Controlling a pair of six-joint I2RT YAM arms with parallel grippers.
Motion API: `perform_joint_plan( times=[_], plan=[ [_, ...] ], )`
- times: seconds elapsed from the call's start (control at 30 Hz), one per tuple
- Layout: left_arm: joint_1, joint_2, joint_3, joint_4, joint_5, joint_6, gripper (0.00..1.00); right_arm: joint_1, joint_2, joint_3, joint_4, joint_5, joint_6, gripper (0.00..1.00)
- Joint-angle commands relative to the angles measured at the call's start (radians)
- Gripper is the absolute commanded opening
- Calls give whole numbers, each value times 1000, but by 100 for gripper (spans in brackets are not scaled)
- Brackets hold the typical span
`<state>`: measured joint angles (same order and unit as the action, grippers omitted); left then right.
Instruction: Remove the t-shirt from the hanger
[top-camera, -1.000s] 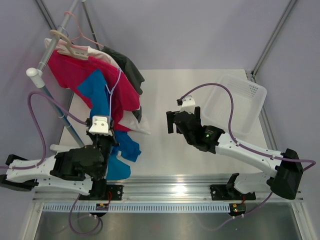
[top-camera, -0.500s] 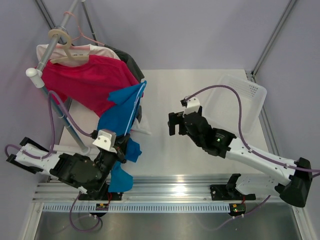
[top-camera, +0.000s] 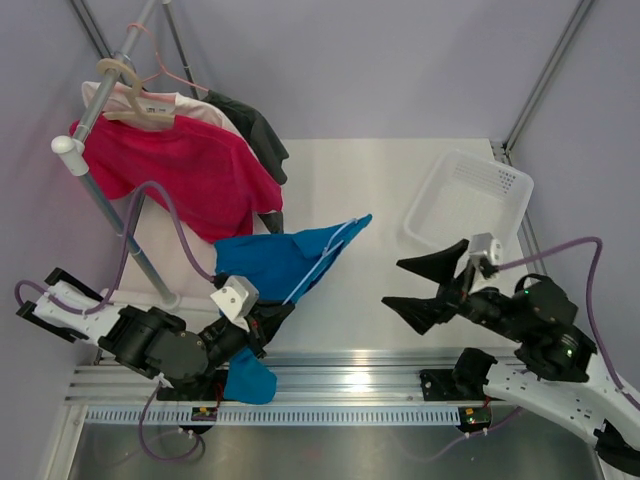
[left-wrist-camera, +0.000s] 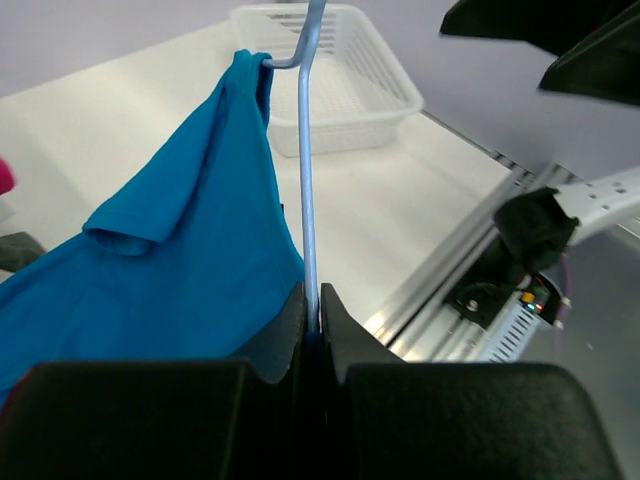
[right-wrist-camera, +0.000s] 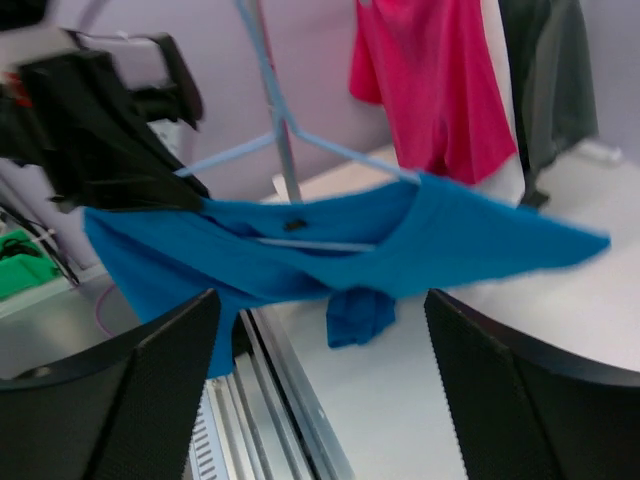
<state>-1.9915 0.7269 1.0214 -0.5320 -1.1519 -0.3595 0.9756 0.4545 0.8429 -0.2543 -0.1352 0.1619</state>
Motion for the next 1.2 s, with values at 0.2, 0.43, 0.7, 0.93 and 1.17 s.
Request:
perform_joint_plan(
  times=[0.2,0.43,0.7,0.93,1.17],
  plan=[
    [14,-40,123,52,377,1,0,6,-4,-24,102,-234,-214,72],
    [20,11,161,43,501,54,0,6,130,-11,292,-451,-245,73],
    [20,29,102,61,497,74,0,6,139,-10,400,-572,-188,71],
    [20,-1,66,61,474,62,0,6,110,-16,333,-477,-219,67],
    [20,6,37,118,523,67,0,6,205,25,385,-503,-174,56]
  ],
)
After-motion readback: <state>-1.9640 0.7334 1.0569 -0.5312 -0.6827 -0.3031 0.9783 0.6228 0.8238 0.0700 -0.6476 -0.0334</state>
